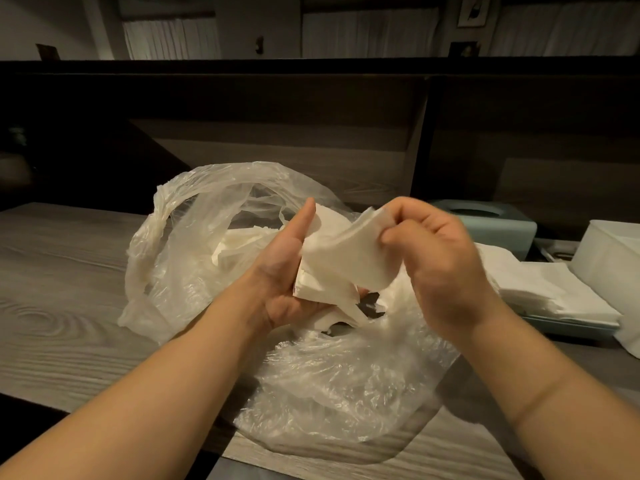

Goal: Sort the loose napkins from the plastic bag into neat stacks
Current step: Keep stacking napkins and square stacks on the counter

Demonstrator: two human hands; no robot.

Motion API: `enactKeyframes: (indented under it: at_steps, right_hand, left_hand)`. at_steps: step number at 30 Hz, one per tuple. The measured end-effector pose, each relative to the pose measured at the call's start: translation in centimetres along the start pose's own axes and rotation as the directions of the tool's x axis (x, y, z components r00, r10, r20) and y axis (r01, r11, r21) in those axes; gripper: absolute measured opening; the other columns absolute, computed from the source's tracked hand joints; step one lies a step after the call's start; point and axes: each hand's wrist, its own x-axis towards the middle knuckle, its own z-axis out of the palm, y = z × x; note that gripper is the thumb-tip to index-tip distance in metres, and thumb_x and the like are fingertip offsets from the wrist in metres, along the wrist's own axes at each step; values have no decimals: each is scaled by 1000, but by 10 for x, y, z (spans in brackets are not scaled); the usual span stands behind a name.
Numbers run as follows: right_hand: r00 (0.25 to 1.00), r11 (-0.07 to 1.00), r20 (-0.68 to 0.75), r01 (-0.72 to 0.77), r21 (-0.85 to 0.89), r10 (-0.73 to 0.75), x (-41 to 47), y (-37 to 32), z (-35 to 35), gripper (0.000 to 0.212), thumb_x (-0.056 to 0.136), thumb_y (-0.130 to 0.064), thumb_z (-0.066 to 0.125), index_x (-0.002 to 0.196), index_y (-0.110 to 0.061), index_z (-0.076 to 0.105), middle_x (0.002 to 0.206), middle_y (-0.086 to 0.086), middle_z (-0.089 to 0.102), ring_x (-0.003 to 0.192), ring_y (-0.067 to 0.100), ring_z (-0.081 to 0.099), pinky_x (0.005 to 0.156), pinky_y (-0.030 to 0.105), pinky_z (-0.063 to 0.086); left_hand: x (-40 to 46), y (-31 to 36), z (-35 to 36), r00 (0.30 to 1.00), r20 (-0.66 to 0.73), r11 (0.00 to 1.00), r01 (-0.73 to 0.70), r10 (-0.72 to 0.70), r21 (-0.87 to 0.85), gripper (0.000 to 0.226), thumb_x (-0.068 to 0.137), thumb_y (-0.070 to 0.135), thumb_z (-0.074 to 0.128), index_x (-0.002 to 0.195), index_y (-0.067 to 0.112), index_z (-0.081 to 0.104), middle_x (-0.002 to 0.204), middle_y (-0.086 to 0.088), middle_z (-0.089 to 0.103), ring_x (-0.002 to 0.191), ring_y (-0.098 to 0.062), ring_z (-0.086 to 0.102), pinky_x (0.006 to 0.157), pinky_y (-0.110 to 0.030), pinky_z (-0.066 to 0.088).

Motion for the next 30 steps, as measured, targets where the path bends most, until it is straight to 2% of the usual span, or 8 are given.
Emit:
enactKeyframes:
  at_steps: [3,8,11,16,20,23,27,30]
  right_hand:
    - [996,996,5,-93,13,93,4,-3,-6,24,84,-17,53,65,-19,66,67,0,59,68,12,54,68,30,48]
    - [981,960,-80,-190,-208,177,1,8,1,16,98,-17,61,87,-18,72,75,-6,69,62,7,65,50,26,52]
    - [985,938,-121,-153,-311,121,3,15,-1,15,98,-25,60,90,-31,71,97,-5,69,82,15,69,58,30,54]
    - [981,908,-194,-102,-407,23,6,20,-2,12,98,-27,60,96,-32,71,100,-10,68,90,7,65,78,35,57]
    - [975,891,-221,-95,-444,-5,5,24,0,9,99,-29,61,96,-34,67,103,-12,63,92,3,61,79,30,56]
    - [949,825,-273,-25,-565,-159,2,25,4,9,98,-33,61,106,-37,58,109,-17,50,105,4,52,92,28,51]
    - [934,718,-83,209,-664,-349,-3,20,10,13,91,-41,60,98,-31,59,96,-19,49,97,10,49,87,38,45]
    - [947,618,129,292,-730,-295,-7,22,15,26,84,-56,62,97,-34,59,97,-18,48,96,6,44,89,35,33]
  left_hand:
    - [-1,-2,0,998,65,1000,7,-9,29,81,87,78,48,95,4,80,96,-13,76,80,-26,75,73,-35,63]
    - [-1,-5,-1,985,165,995,44,-58,84,75,87,74,52,116,8,74,111,-15,71,96,-32,71,85,-44,62]
    - [-3,-7,0,968,238,992,51,-77,115,75,90,73,51,123,8,72,116,-19,68,102,-36,67,94,-52,56]
    - [-2,-8,-1,945,314,989,54,-96,138,80,93,74,48,144,13,57,117,-20,61,101,-37,61,100,-53,50]
    - [-3,-8,-2,940,328,986,42,-94,164,75,91,73,52,131,12,68,116,-20,64,99,-36,64,97,-51,54]
    - [-4,-8,-3,954,289,987,30,-76,161,63,93,63,58,121,8,73,113,-20,64,96,-35,65,97,-52,53]
    - [-4,-3,-2,981,182,998,54,-59,36,55,90,56,63,112,8,75,109,-15,69,97,-29,67,87,-44,59]
    - [-5,0,1,989,142,999,50,-48,-11,55,90,60,60,97,7,75,91,-12,70,81,-26,71,69,-36,63]
